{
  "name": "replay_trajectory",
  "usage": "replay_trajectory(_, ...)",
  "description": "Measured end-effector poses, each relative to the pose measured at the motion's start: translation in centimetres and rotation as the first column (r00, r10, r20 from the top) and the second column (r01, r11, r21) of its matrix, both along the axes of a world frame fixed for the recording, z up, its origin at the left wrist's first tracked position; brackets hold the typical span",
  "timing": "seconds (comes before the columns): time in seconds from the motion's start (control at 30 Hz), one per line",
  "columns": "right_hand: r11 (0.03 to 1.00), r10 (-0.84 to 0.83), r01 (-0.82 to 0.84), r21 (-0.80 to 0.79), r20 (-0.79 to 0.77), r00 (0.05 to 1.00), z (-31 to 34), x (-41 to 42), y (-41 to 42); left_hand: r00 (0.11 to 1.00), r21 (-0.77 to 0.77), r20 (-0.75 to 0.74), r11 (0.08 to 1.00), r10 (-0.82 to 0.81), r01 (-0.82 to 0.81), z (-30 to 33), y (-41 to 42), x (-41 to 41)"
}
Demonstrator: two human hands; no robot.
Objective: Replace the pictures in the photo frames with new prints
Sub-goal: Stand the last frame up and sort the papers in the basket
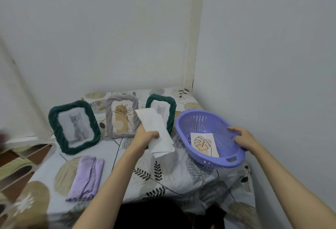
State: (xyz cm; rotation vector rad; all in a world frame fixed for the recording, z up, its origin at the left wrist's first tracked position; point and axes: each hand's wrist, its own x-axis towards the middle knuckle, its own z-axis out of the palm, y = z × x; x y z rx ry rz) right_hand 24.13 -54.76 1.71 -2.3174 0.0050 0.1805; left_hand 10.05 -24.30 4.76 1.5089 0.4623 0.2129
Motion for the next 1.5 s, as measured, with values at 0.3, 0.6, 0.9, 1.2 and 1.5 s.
replay_trajectory(0.3,0.76,0.242,-0.335,0.558,0.236,0.941,5.4,-9.0,12.1,0.973,0.136,0.108,0.973,-0.203,0.188,2.3,-4.7,1.2)
replay_trajectory(0.6,0.639,0.18,-0.144,0.756,0.036,0.983,2.8,-9.6,14.8,0.985,0.395,0.171,0.914,0.028,-0.095,0.2,-2.3,0.2)
replay_trajectory(0.9,0.742,0.302,-0.318,0.59,0.129,0.945,-1.3,-11.3,19.5,0.964,0.249,0.254,0.957,0.083,-0.148,-4.4,1.7,-3.0)
replay_trajectory(1.2,0.796,0.196,-0.132,0.59,-0.045,0.98,-4.1,-12.4,21.1,0.995,0.134,0.048,0.987,0.087,-0.093,-8.2,0.2,-2.6)
replay_trajectory(1.5,0.826,-0.061,-0.113,0.553,0.285,0.957,2.9,-7.6,16.7,0.955,0.286,0.295,0.95,0.037,-0.125,-0.6,-3.3,2.0)
